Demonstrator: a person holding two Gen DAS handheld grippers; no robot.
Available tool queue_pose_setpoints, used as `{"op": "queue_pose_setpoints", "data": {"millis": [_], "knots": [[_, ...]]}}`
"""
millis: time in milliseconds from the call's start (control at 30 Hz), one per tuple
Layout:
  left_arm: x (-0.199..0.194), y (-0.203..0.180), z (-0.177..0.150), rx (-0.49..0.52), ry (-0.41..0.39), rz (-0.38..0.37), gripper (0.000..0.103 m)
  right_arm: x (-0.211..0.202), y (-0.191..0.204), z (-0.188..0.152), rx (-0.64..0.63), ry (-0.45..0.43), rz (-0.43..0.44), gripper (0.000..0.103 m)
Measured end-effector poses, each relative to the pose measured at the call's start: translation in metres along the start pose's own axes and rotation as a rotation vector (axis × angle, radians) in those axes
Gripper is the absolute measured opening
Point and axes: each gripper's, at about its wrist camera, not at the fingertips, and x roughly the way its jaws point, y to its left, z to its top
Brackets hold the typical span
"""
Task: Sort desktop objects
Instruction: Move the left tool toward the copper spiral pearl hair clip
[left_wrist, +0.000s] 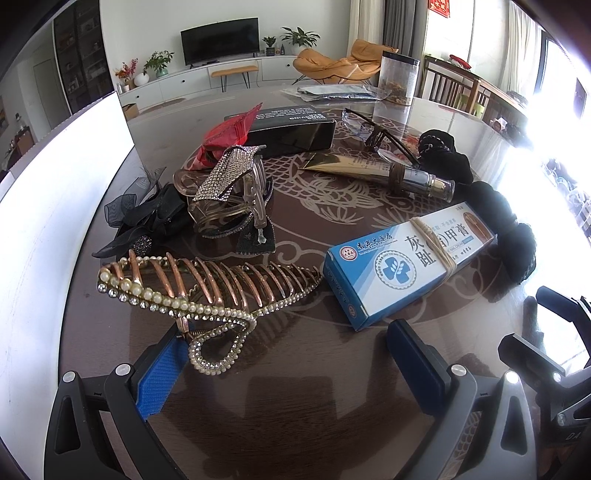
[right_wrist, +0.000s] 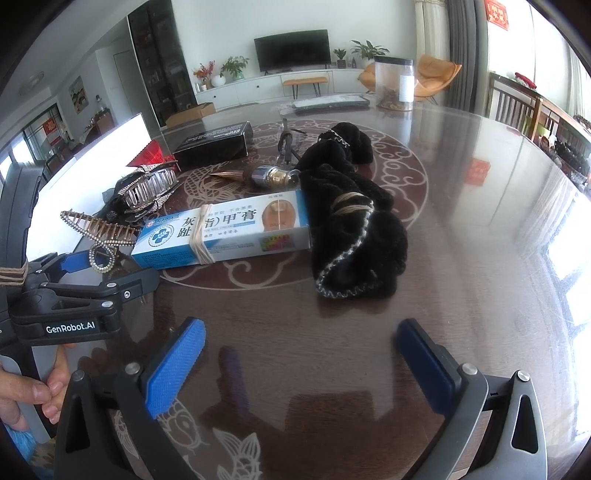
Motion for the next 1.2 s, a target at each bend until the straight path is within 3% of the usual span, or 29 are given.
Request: {"op": "queue_pose_setpoints", "data": {"millis": [433,1200], "knots": [[-0.0053,0.0008,-0.0061,-0.011,-0.008,0.009,0.103,0.0010,-0.0030,0.0016,0.017,-0.011,0.016,0.103],[-0.0045,0.0011,-0.0064,-0.004,-0.010,0.003,0.103,0.0066,0.0014,0.0018,-0.007,0.017,-0.070,0.103]]}}
